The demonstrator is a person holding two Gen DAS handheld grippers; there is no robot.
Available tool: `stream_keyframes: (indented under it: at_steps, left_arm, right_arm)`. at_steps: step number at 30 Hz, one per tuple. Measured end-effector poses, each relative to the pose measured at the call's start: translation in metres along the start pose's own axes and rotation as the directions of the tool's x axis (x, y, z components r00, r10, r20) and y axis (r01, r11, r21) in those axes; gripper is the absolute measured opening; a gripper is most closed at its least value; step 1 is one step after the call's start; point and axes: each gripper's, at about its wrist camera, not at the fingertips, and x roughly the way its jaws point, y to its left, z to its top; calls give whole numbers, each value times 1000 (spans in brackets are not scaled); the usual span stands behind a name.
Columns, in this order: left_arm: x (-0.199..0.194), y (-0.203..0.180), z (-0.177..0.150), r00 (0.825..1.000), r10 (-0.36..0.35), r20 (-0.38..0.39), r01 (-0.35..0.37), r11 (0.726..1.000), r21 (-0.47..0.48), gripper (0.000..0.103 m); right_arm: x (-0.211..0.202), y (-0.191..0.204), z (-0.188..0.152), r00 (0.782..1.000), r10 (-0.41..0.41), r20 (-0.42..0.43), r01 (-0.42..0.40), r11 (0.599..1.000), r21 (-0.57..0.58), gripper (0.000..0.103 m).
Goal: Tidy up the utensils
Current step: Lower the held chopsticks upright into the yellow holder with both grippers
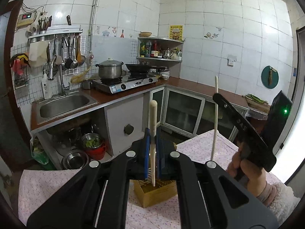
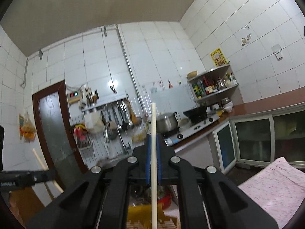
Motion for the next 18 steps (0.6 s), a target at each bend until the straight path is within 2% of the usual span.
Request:
stream_keyframes:
  at_steps: [4,9,15,18]
  left_arm:
    - [26,5,-5,1000,-6,-20,6,1000,-12,4]
    - [50,3,-30,998,22,-63,-20,999,32,4]
    - [68,13,-58,995,19,-95,-19,1000,-1,4]
    - [75,16,-67,994,18,-111,-19,1000,-5,4]
  right_arm:
    - [18,3,-14,1000,-1,16,1,1000,-6,6]
    - [29,5,-37,1000,-10,20,11,997,-77,6]
    - [28,1,-60,999,-38,3,38,988,-149,6]
    - [27,0,-52,1000,-23,-2,22,994,-107,6]
